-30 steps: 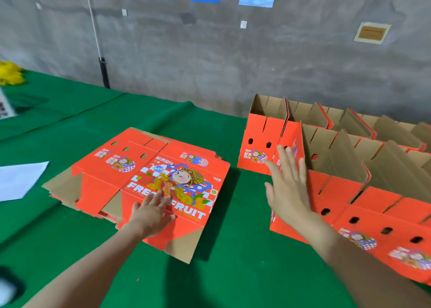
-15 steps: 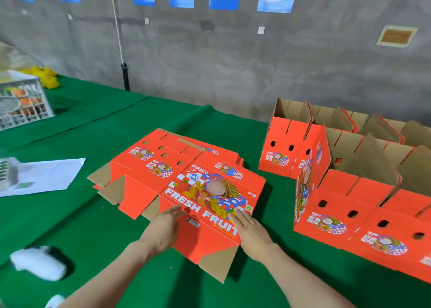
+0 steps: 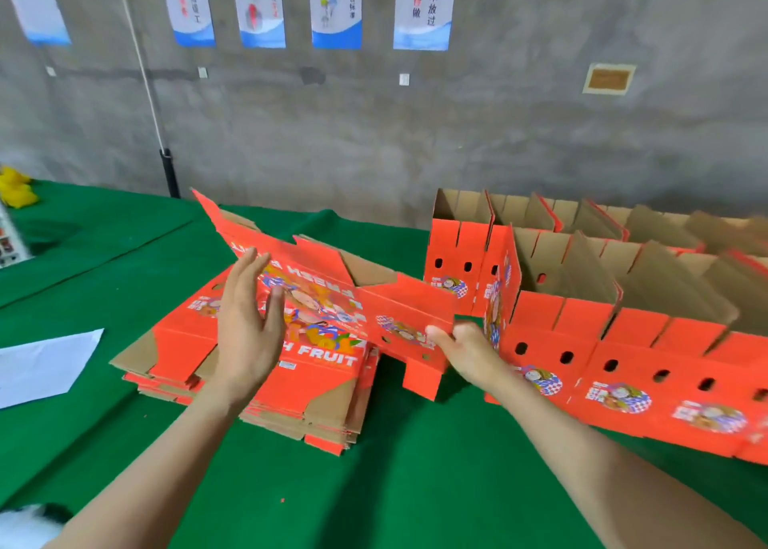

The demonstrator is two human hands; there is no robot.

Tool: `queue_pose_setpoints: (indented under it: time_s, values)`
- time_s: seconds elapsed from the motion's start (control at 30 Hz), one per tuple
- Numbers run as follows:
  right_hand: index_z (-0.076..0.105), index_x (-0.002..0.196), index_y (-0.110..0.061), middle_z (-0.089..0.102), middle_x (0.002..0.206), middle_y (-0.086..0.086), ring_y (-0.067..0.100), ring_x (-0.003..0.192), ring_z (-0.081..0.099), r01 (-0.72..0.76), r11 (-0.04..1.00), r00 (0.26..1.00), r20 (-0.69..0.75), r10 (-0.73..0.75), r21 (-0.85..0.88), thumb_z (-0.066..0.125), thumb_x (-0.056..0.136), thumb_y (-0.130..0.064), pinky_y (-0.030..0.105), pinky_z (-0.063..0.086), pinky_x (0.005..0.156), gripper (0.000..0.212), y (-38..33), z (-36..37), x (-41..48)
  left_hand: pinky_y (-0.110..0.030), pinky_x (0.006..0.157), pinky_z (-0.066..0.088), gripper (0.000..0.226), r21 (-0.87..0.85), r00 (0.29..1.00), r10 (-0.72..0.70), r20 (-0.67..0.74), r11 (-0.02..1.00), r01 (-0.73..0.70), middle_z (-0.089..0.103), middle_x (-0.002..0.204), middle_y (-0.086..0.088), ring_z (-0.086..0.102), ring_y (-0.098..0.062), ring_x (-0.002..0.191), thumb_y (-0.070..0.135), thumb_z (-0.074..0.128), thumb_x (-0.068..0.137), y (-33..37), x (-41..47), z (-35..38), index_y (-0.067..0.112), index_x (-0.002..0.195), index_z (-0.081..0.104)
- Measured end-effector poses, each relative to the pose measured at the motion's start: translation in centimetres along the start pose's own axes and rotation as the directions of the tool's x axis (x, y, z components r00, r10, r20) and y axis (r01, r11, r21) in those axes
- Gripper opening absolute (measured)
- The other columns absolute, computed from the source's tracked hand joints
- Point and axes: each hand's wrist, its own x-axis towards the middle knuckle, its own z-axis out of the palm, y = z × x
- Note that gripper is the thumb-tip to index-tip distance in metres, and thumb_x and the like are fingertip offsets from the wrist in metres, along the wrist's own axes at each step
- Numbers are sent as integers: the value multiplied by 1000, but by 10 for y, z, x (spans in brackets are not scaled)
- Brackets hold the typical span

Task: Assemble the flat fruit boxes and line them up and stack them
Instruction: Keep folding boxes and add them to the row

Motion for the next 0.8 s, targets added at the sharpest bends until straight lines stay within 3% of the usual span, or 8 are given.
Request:
queue_pose_setpoints:
  time_s: [0.07, 0.1, 0.17, 0.23, 0.4, 0.5, 0.63, 0.8]
  values:
    - [45, 41, -23, 32, 34, -17, 0, 34, 33, 26, 994, 992, -125, -13, 106, 56, 95, -17, 12, 26, 42, 56, 1, -21, -8, -26, 110, 23, 39, -23, 995, -72, 62, 997, 73, 42, 144, -19, 36, -30, 136, 1, 57, 91, 11, 5, 7, -2, 130, 51]
    - [50, 40, -25, 35, 33, -19, -2, 33, 36, 33, 986, 988, -151, -8, 161, 56, 95, -13, 10, 27, 42, 57, 3, -31, -14, -30, 110, 24, 40, -26, 990, -98, 98, 995, 101, 42, 144, -17, 36, -29, 137, 3, 58, 91, 16, 6, 12, -1, 131, 51]
    - [64, 57, -30, 55, 49, -27, -10, 48, 51, 30, 959, 988, -156, 15, 280, 56, 94, -9, 9, 37, 55, 43, 8, -49, -26, -33, 110, 25, 42, -22, 981, -112, 157, 993, 117, 43, 144, -16, 36, -29, 137, 5, 61, 90, 26, 4, 24, 0, 131, 52]
    - [68, 77, -20, 69, 71, -16, -2, 67, 62, 3, 922, 983, -168, 68, 387, 56, 94, -6, 22, 48, 67, 24, 16, -66, -37, -34, 110, 25, 44, -25, 971, -114, 208, 992, 121, 42, 145, -16, 36, -29, 137, 7, 62, 89, 37, 2, 35, 1, 131, 51]
    - [59, 76, -16, 66, 58, -14, -7, 58, 60, 56, 841, 954, -278, 115, 538, 52, 92, 5, 8, 46, 54, 27, 35, -122, -73, -31, 112, 21, 50, -78, 963, -109, 247, 988, 132, 39, 146, -16, 31, -26, 139, 8, 65, 87, 63, 3, 61, 0, 134, 48]
    - [64, 92, -8, 74, 83, -4, 2, 79, 68, 88, 798, 932, -332, 144, 596, 49, 90, 7, 16, 54, 71, 21, 50, -161, -100, -40, 114, 20, 54, -99, 972, -130, 195, 984, 152, 38, 141, -26, 29, -36, 137, 5, 68, 83, 73, 7, 75, -8, 130, 45]
    - [62, 107, -2, 73, 99, 8, 17, 91, 69, 49, 748, 905, -346, 248, 662, 46, 91, 4, 31, 55, 84, 23, 74, -204, -137, -53, 98, 36, 39, -203, 975, -152, 160, 962, 183, 54, 112, -26, 47, -41, 112, 6, 71, 79, 87, 15, 98, -5, 110, 51]
    - [62, 112, -2, 73, 105, 7, 14, 95, 70, -69, 787, 887, -323, 330, 613, 47, 94, -1, 19, 55, 70, 24, 109, -240, -183, -34, 63, 51, 11, -484, 904, -213, 372, 786, 384, 68, 68, 5, 61, -9, 60, 6, 67, 85, 112, 4, 128, 14, 91, 62]
